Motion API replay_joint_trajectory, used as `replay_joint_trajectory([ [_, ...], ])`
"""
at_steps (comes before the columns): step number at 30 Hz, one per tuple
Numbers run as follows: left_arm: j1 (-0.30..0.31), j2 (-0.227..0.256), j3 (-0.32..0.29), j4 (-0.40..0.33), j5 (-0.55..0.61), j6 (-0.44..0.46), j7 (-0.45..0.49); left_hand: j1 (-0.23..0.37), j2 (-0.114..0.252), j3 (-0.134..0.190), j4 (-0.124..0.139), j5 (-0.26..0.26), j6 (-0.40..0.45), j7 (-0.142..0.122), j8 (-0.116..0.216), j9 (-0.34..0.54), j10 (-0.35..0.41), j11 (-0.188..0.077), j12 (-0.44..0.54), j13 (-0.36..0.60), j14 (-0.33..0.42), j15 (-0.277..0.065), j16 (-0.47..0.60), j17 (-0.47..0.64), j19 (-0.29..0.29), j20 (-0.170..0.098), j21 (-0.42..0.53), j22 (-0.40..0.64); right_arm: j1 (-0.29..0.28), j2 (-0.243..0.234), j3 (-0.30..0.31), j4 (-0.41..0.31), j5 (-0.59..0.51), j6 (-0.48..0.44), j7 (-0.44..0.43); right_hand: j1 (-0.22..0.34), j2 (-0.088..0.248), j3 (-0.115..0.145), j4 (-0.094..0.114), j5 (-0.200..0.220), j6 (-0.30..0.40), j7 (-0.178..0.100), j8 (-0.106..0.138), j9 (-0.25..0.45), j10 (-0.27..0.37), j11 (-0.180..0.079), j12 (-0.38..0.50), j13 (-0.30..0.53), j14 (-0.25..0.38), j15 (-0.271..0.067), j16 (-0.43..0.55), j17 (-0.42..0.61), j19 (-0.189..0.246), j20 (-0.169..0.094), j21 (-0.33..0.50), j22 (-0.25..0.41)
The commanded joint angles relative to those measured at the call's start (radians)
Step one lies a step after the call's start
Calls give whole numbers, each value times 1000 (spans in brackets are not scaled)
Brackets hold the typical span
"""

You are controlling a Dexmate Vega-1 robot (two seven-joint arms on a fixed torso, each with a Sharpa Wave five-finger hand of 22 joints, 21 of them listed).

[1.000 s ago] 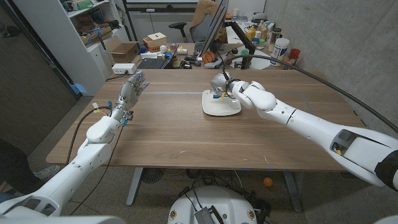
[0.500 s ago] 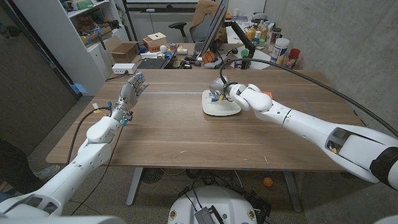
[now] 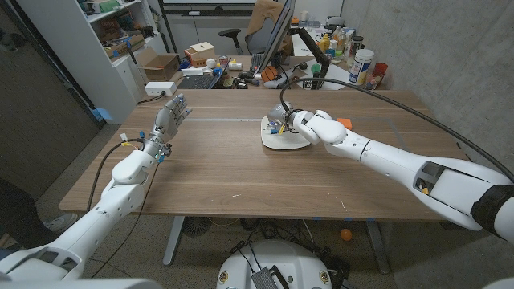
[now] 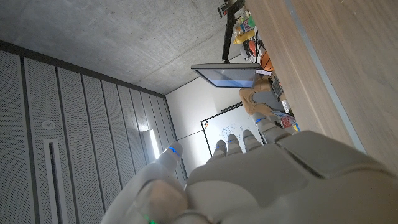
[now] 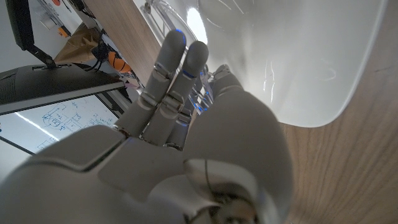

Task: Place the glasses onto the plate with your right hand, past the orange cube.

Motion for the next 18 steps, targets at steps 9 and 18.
replay_joint_trajectory([
  [9, -14, -6, -2, 34, -9, -14, -19, 4, 109, -5, 0, 6, 1, 5, 3, 5, -23, 6, 8, 3, -23, 2, 0, 4, 1, 11, 5, 2, 39, 34, -56, 46, 2, -32, 36, 43, 55, 5, 11, 6, -47, 2, -24, -1, 18, -27, -8, -1, 9, 1, -4, 2, 4, -91, 28, -13],
  [18, -11, -3, -3, 31, -9, -14, -21, 3, 109, -5, 0, 6, 0, 5, 3, 5, -23, 6, 8, 3, -23, 3, 0, 4, 1, 10, 6, 2, 41, 38, -79, 38, -39, -84, 63, -38, 5, -51, 55, 9, -93, -15, -71, -13, -9, -37, -9, 2, -7, 4, 12, 24, 4, -88, 91, 22],
])
